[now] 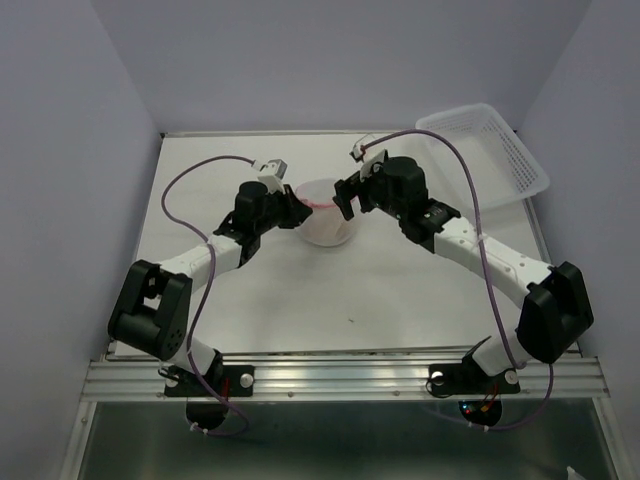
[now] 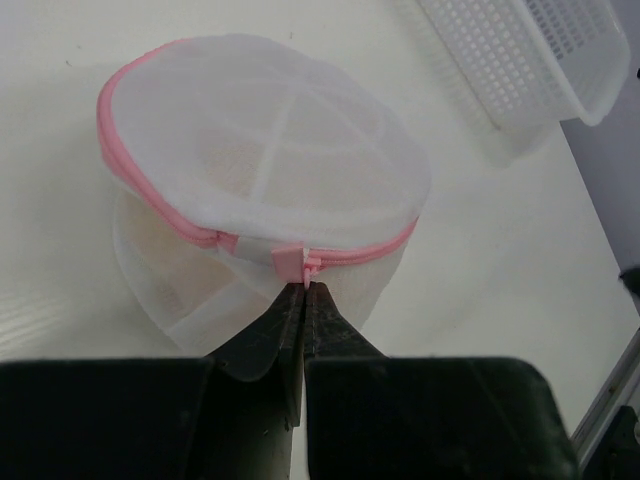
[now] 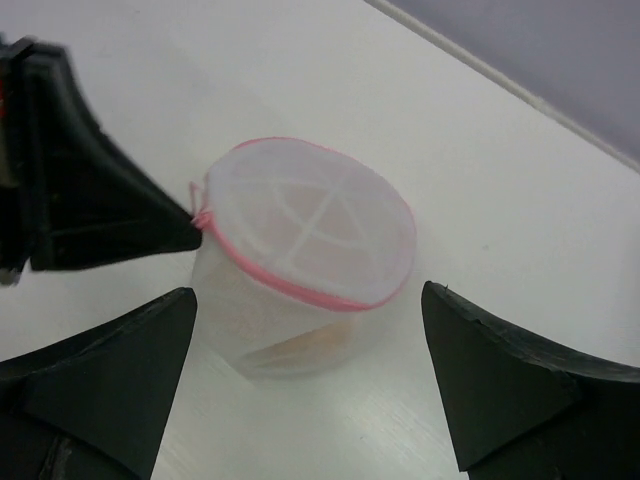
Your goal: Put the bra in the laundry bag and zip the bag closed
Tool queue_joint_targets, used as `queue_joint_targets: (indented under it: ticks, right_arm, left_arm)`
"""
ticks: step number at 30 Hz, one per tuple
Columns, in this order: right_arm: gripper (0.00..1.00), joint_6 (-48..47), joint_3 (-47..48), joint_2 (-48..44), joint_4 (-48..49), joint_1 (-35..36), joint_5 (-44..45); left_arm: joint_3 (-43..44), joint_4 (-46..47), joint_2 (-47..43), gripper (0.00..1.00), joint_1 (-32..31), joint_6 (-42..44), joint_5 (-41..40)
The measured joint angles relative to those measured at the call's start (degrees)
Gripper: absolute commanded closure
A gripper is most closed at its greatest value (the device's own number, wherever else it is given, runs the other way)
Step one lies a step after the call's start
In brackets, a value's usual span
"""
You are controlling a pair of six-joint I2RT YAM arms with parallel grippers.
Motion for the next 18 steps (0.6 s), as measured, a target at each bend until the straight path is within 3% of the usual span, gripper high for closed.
queue_joint_targets:
  ticks: [2, 6, 8, 15, 17, 18]
  right_arm:
    - [0.00, 5.5, 0.7, 1.0, -0.2, -0.2, 6.0]
    - [0.00, 13.1, 4.3, 5.4, -1.6, -0.5, 13.9]
    - [0.00, 15.7, 5.2, 7.4, -2.4, -0.7, 15.8]
    - [0.00, 19.3, 7.6, 12.3, -4.3, -0.7, 16.3]
    - [0.00, 19.6, 8.2, 13.2, -4.5, -0.7, 16.3]
    - [0.00, 19.7, 8.3, 13.7, -4.5, -0.7, 16.3]
  left_arm:
    - [-1.8, 0.0, -0.7, 0.90, -0.7, 0.1, -0.7]
    - [-4.3, 0.1, -1.0, 0.66, -1.0, 0.5, -2.0]
    - [-5.1, 0.1, -1.4, 0.59, -1.4, 0.9, -3.0]
    - [-6.6, 0.4, -4.3, 0.55, -5.5, 2.3, -5.0]
    - [-6.6, 0.8, -4.4, 0.49, -6.5, 2.7, -5.0]
    - [-6.6, 0.9, -4.4, 0.38, -6.8, 2.8, -5.0]
